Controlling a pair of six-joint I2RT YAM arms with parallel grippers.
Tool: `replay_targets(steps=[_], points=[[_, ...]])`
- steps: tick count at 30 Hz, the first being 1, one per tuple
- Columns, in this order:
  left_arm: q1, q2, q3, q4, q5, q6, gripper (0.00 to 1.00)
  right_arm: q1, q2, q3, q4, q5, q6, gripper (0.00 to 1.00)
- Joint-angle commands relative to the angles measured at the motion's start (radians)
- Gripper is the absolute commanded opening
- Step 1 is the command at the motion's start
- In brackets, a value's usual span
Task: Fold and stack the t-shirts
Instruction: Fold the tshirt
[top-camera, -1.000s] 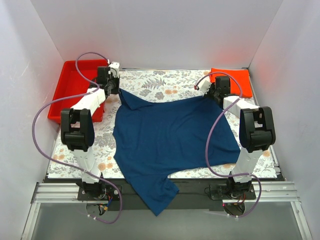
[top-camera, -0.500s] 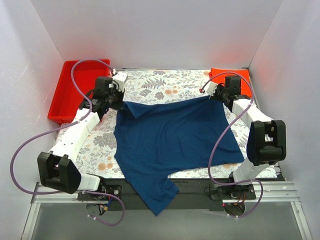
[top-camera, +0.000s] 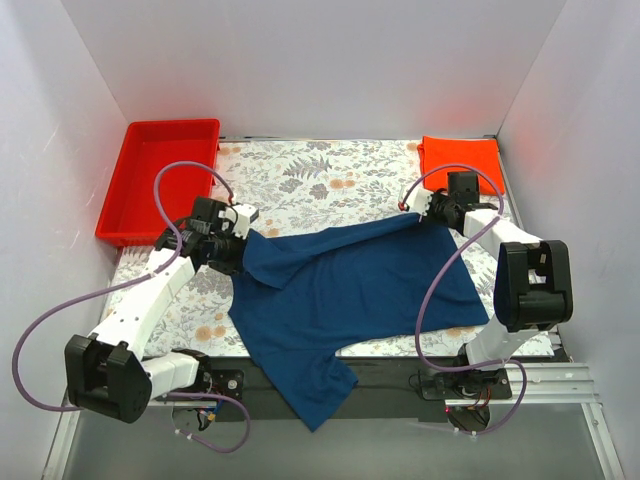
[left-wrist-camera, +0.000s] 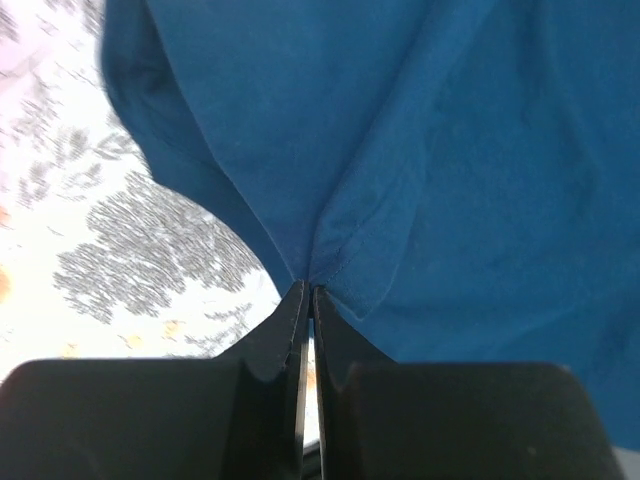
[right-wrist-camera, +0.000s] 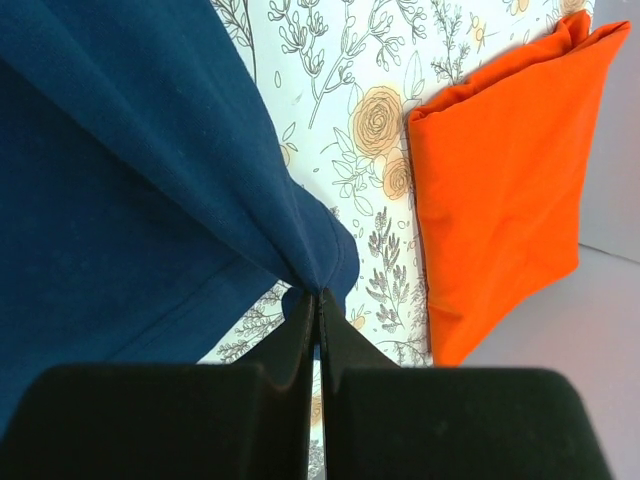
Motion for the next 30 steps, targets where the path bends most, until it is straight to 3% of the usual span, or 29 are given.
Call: replay_targets(steps=[1, 6, 13, 24, 30], points=[[-0.004, 0.015, 0.023, -0.05, 0.047, -0.011, 0.0, -0.009, 0.015, 0.013, 0.001, -0.002, -0.032, 0.01], [-0.004, 0.061, 0.142, -0.097, 0.107, -0.103, 0.0, -0.01, 0.012, 0.076, -0.03, -0.005, -0.029, 0.01], [-0.004, 0.062, 0.245, -0.183, 0.164, -0.12, 0.0, -0.01, -0.025, 0.067, -0.059, -0.011, -0.056, 0.01], [-0.005, 0.064, 0.248, -0.237, 0.265, -0.062, 0.0, -0.018, 0.007, 0.002, -0.061, 0.025, -0.105, 0.01], [-0.008, 0.107, 0.2, -0.3, 0.249, 0.032, 0.0, -0.018, 0.015, 0.013, -0.062, 0.027, -0.107, 0.01]])
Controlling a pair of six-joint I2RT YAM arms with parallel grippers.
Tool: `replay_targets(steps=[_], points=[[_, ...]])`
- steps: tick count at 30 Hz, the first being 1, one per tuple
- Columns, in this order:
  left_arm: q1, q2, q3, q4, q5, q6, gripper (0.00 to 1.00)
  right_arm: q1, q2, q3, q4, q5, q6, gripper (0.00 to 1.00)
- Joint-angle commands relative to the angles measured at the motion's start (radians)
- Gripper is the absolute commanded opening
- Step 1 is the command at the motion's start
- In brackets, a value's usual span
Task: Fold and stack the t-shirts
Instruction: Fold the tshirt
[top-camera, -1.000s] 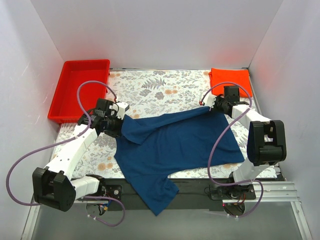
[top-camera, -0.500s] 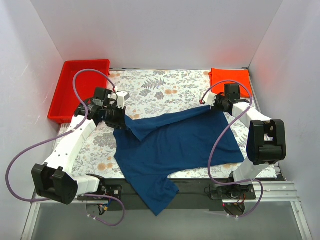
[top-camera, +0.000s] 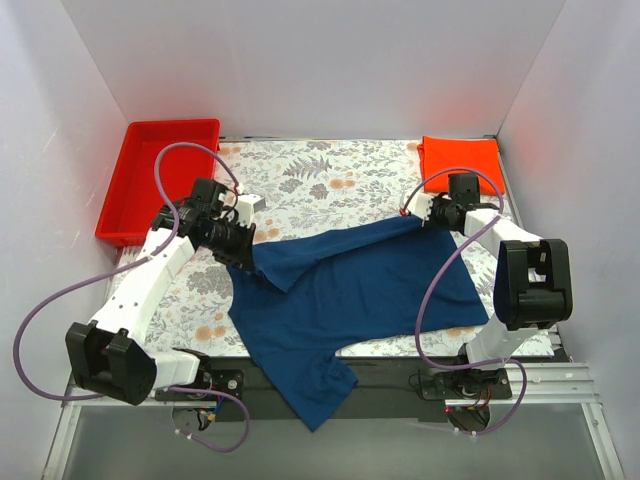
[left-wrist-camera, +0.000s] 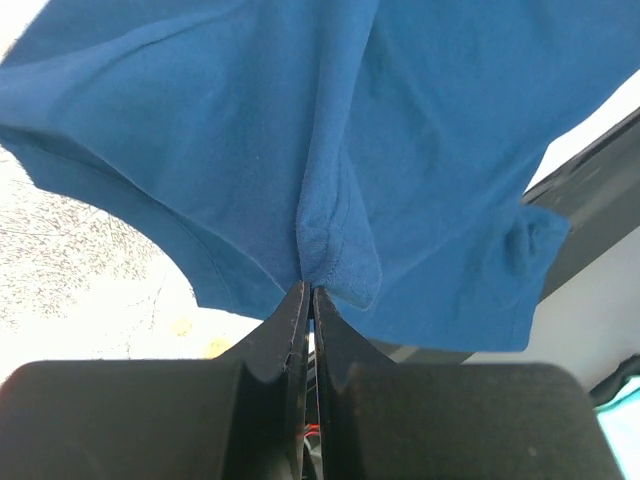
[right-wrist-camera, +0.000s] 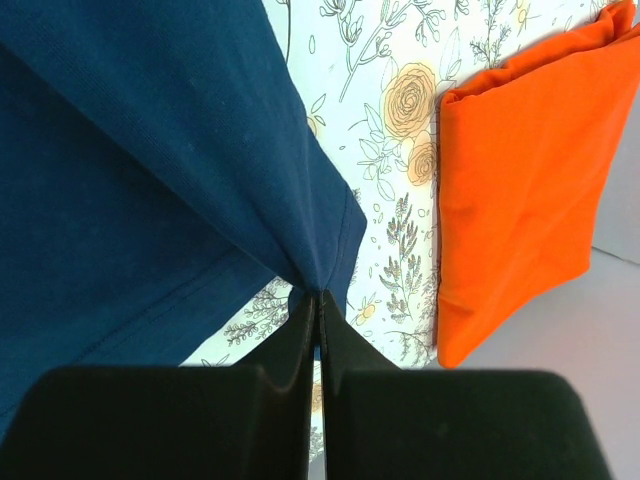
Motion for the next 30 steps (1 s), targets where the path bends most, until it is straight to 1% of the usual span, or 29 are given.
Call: replay_targets(steps=[1, 7, 13, 15, 22, 28, 29, 30], points=[[-0.005, 0.016, -0.038, -0.053, 0.003, 0.061, 0.0, -0.006, 0.002, 0.012, -0.01, 0.005, -0.037, 0.01], [-0.006, 0.036, -0.101, 0.013, -0.051, 0.069, 0.0, -0.006, -0.001, -0.006, -0.018, 0.008, -0.049, 0.01], [-0.008, 0.075, -0.15, 0.011, -0.123, 0.115, 0.0, -0.007, -0.024, -0.04, -0.024, 0.011, -0.085, 0.01], [-0.006, 0.081, -0.144, 0.004, -0.133, 0.116, 0.0, -0.006, -0.024, -0.032, -0.027, 0.014, -0.069, 0.01], [-0.006, 0.084, -0.037, -0.041, -0.117, 0.138, 0.0, -0.012, -0.033, 0.009, -0.056, -0.001, -0.069, 0.01], [-0.009, 0.122, -0.047, -0.068, -0.042, 0.152, 0.0, -0.011, -0.021, -0.014, -0.066, 0.006, -0.083, 0.01], [-0.012, 0.127, -0.053, -0.073, -0.034, 0.155, 0.02, -0.011, -0.018, -0.015, -0.067, 0.009, -0.082, 0.01], [-0.014, 0.13, -0.058, -0.079, -0.031, 0.164, 0.09, -0.011, -0.018, -0.016, -0.072, 0.015, -0.082, 0.07]])
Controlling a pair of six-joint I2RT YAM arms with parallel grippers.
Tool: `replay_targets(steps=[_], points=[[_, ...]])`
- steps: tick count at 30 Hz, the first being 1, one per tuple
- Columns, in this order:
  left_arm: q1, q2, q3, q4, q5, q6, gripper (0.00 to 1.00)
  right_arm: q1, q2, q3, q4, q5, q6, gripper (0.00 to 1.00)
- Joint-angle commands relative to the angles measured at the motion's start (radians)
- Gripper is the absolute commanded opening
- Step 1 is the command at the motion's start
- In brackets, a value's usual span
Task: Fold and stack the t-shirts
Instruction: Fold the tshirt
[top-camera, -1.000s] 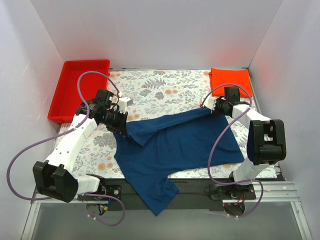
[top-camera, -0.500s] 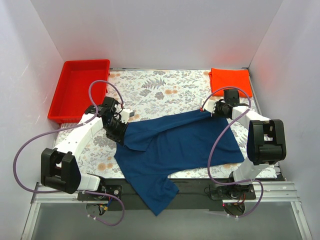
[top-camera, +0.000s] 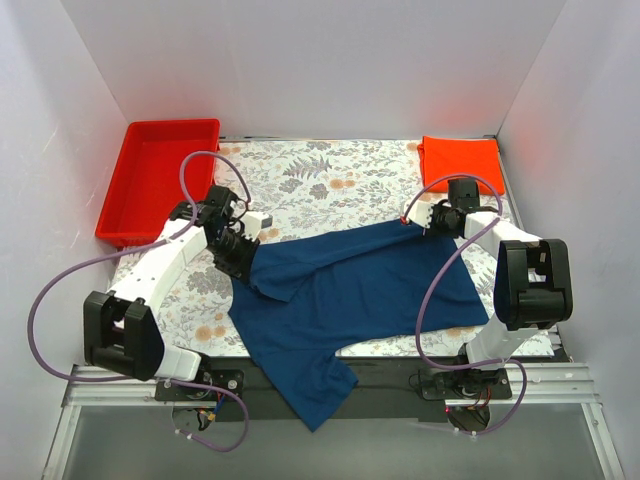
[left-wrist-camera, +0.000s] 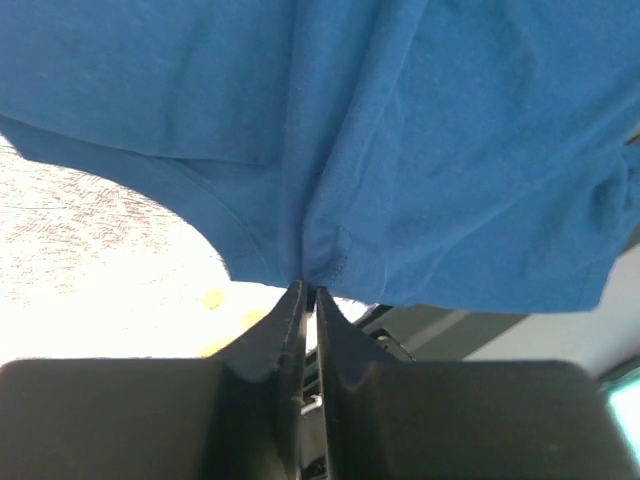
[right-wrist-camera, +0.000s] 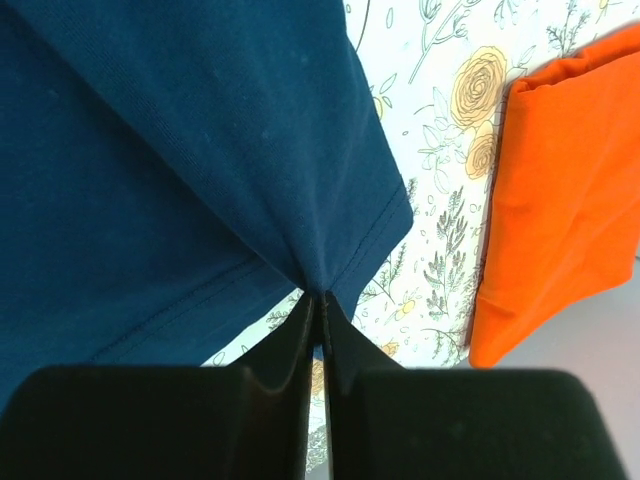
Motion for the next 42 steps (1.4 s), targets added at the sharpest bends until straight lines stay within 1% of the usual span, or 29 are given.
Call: replay_targets(steps=[1, 2, 3, 5, 6, 7, 8, 9, 11, 13, 14, 15, 16, 17, 18, 19, 20, 22, 23, 24, 26, 29, 31, 35, 39, 42], points=[[-0.011, 0.009, -0.004, -0.044, 0.047, 0.032, 0.11, -0.005, -0.017, 0.016, -0.038, 0.017, -0.048, 0.12], [-0.013, 0.003, -0.008, -0.041, 0.041, 0.032, 0.12, -0.008, -0.025, 0.017, -0.044, 0.017, -0.046, 0.17], [-0.01, -0.003, -0.007, -0.037, 0.035, 0.02, 0.16, -0.01, -0.031, 0.02, -0.064, 0.016, -0.051, 0.26], [-0.007, -0.022, 0.017, -0.008, 0.018, 0.002, 0.18, -0.019, -0.056, 0.034, -0.089, 0.001, -0.054, 0.34], [-0.001, -0.025, 0.031, 0.003, 0.006, -0.007, 0.18, -0.025, -0.063, 0.04, -0.113, -0.009, -0.053, 0.44], [0.024, -0.026, 0.044, 0.026, 0.009, -0.017, 0.2, -0.028, -0.068, 0.051, -0.13, -0.027, -0.051, 0.56], [0.036, -0.023, 0.063, 0.041, 0.015, -0.023, 0.21, -0.036, -0.077, 0.077, -0.165, -0.036, -0.046, 0.59], [0.047, -0.02, 0.07, 0.055, 0.013, -0.026, 0.21, -0.04, -0.077, 0.095, -0.184, -0.045, -0.037, 0.64], [0.058, -0.002, 0.068, 0.109, -0.012, -0.04, 0.22, -0.05, -0.065, 0.129, -0.211, -0.073, 0.002, 0.64], [0.058, 0.033, 0.071, 0.13, -0.02, -0.041, 0.21, -0.05, -0.039, 0.222, -0.286, -0.107, 0.061, 0.64], [0.059, 0.043, 0.079, 0.124, 0.048, -0.034, 0.19, -0.048, -0.03, 0.247, -0.311, -0.117, 0.081, 0.63], [0.055, 0.05, 0.091, 0.1, 0.102, -0.002, 0.14, -0.047, -0.008, 0.293, -0.36, -0.143, 0.128, 0.59], [0.033, 0.044, 0.099, 0.092, 0.212, 0.032, 0.12, -0.041, 0.015, 0.315, -0.386, -0.163, 0.174, 0.56], [-0.02, 0.011, 0.079, 0.128, 0.252, 0.04, 0.12, -0.037, 0.028, 0.344, -0.424, -0.173, 0.202, 0.51], [-0.058, -0.024, 0.061, 0.159, 0.241, 0.025, 0.13, -0.033, 0.051, 0.355, -0.454, -0.179, 0.243, 0.46], [-0.138, -0.032, 0.017, 0.217, 0.192, -0.001, 0.12, -0.031, 0.074, 0.371, -0.475, -0.188, 0.289, 0.43], [-0.174, -0.023, -0.001, 0.238, 0.163, -0.02, 0.11, -0.03, 0.087, 0.385, -0.481, -0.19, 0.309, 0.42], [-0.288, 0.036, -0.027, 0.259, 0.052, -0.069, 0.11, -0.031, 0.139, 0.408, -0.501, -0.188, 0.393, 0.4], [-0.333, 0.073, -0.033, 0.274, 0.0, -0.102, 0.13, -0.031, 0.166, 0.427, -0.514, -0.187, 0.424, 0.38], [-0.364, 0.116, -0.028, 0.278, -0.023, -0.116, 0.17, -0.031, 0.191, 0.439, -0.518, -0.187, 0.453, 0.38], [-0.408, 0.164, -0.038, 0.305, -0.074, -0.159, 0.17, -0.03, 0.229, 0.454, -0.521, -0.188, 0.493, 0.38], [-0.433, 0.187, -0.062, 0.345, -0.155, -0.164, 0.18, -0.03, 0.274, 0.465, -0.517, -0.173, 0.521, 0.38], [-0.448, 0.205, -0.059, 0.36, -0.184, -0.167, 0.18, -0.028, 0.294, 0.468, -0.517, -0.161, 0.536, 0.38], [-0.462, 0.25, -0.048, 0.36, -0.215, -0.173, 0.18, -0.028, 0.314, 0.464, -0.515, -0.162, 0.544, 0.37], [-0.468, 0.279, -0.073, 0.363, -0.252, -0.176, 0.17, -0.03, 0.315, 0.468, -0.515, -0.154, 0.54, 0.37], [-0.47, 0.287, -0.077, 0.377, -0.267, -0.182, 0.18, -0.031, 0.315, 0.47, -0.517, -0.15, 0.535, 0.37]])
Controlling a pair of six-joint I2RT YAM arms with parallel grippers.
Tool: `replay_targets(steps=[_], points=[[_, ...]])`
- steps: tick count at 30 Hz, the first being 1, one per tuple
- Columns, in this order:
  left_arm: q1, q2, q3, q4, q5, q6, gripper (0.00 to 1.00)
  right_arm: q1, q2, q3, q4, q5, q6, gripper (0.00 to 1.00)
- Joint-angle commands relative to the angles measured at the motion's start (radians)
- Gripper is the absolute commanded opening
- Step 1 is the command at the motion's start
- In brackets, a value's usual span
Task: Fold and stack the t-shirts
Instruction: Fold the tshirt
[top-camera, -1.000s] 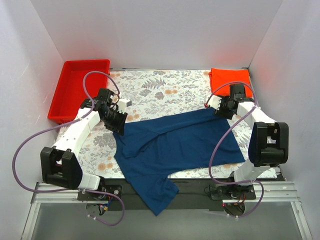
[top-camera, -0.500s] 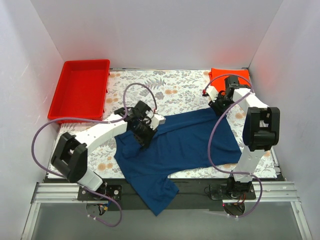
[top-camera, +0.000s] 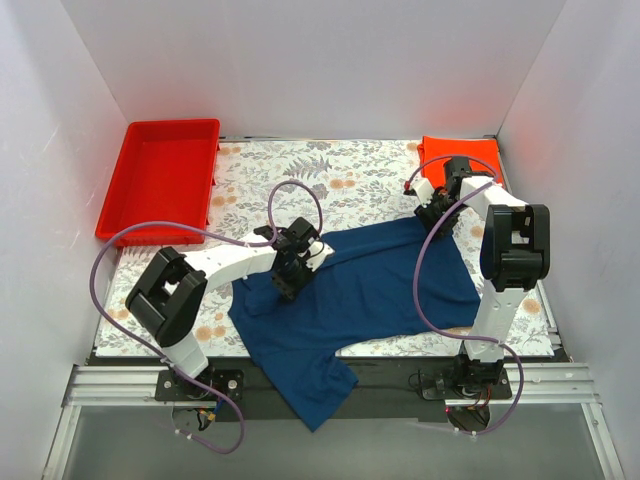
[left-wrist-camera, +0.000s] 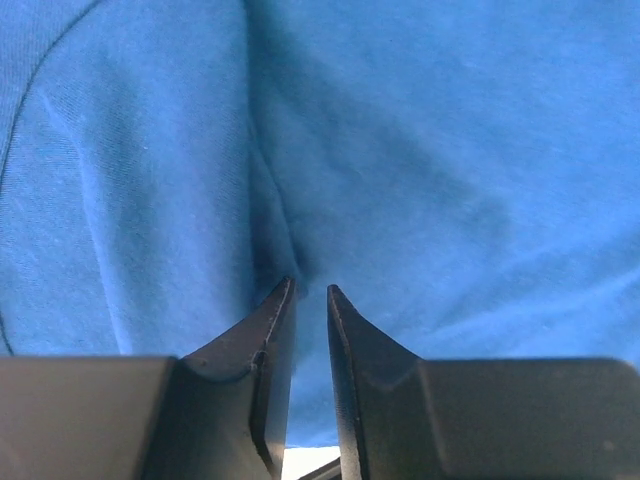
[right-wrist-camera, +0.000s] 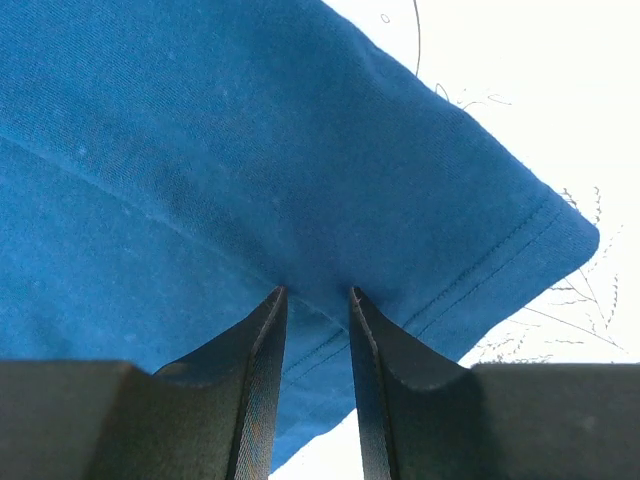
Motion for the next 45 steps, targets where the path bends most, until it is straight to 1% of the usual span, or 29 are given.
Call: replay_targets(steps=[1, 5, 10, 12, 13, 16, 19, 21, 22, 25, 27, 30, 32, 34, 35, 37, 38, 39, 40, 42, 45], points=[[-0.008, 0.005, -0.01, 0.031, -0.06, -0.016, 0.19, 0.002, -0.007, 0.039, -0.025, 0.003, 0.007, 0.37], [-0.008, 0.016, -0.006, 0.042, -0.08, -0.011, 0.24, 0.002, -0.007, 0.037, -0.027, 0.003, 0.001, 0.37], [-0.008, 0.032, -0.009, 0.042, -0.084, -0.005, 0.22, 0.003, -0.011, 0.033, -0.024, 0.006, -0.002, 0.37], [-0.011, 0.031, -0.012, 0.037, -0.083, 0.0, 0.18, 0.0, -0.011, 0.034, -0.025, 0.008, -0.003, 0.37], [-0.009, 0.025, -0.01, 0.034, -0.083, 0.0, 0.11, 0.002, -0.013, 0.034, -0.024, 0.009, -0.005, 0.37], [-0.011, -0.018, 0.02, 0.001, -0.054, 0.003, 0.0, 0.002, -0.016, 0.036, -0.025, 0.015, -0.009, 0.37], [-0.011, -0.07, 0.068, -0.065, 0.058, 0.032, 0.0, 0.0, -0.019, 0.03, -0.025, 0.014, -0.016, 0.37], [-0.011, -0.093, 0.085, -0.102, 0.099, 0.046, 0.0, 0.002, -0.017, 0.033, -0.025, 0.02, -0.017, 0.37], [-0.011, -0.092, 0.089, -0.113, 0.159, 0.055, 0.0, 0.0, -0.017, 0.033, -0.025, 0.023, -0.02, 0.37], [-0.011, -0.06, 0.115, -0.156, 0.266, 0.056, 0.0, 0.002, -0.019, 0.033, -0.025, 0.031, -0.025, 0.37], [-0.009, -0.018, 0.144, -0.165, 0.319, 0.026, 0.0, 0.0, -0.023, 0.033, -0.028, 0.037, -0.029, 0.37], [-0.009, -0.015, 0.155, -0.162, 0.371, 0.021, 0.09, 0.002, -0.028, 0.031, -0.027, 0.042, -0.034, 0.37], [-0.009, -0.023, 0.158, -0.147, 0.385, 0.012, 0.18, 0.002, -0.034, 0.03, -0.027, 0.046, -0.039, 0.38], [-0.001, -0.052, 0.16, -0.147, 0.379, 0.01, 0.2, 0.0, -0.04, 0.028, -0.03, 0.046, -0.04, 0.38], [0.02, -0.064, 0.16, -0.147, 0.379, 0.009, 0.24, 0.002, -0.048, 0.028, -0.03, 0.04, -0.046, 0.38], [0.06, -0.108, 0.166, -0.147, 0.377, 0.013, 0.25, 0.002, -0.057, 0.034, -0.028, 0.034, -0.049, 0.38], [0.121, -0.121, 0.171, -0.15, 0.377, 0.018, 0.28, 0.0, -0.065, 0.037, -0.03, 0.028, -0.048, 0.38], [0.156, -0.138, 0.174, -0.142, 0.376, 0.018, 0.31, 0.002, -0.069, 0.042, -0.028, 0.025, -0.049, 0.38], [0.232, -0.158, 0.177, -0.133, 0.367, 0.023, 0.34, 0.002, -0.074, 0.057, -0.028, 0.023, -0.048, 0.38], [0.287, -0.162, 0.169, -0.11, 0.301, 0.018, 0.39, 0.003, -0.076, 0.079, -0.028, 0.014, -0.042, 0.38], [0.348, -0.13, 0.143, -0.075, 0.203, 0.003, 0.39, 0.005, -0.048, 0.131, -0.027, 0.012, -0.014, 0.38]])
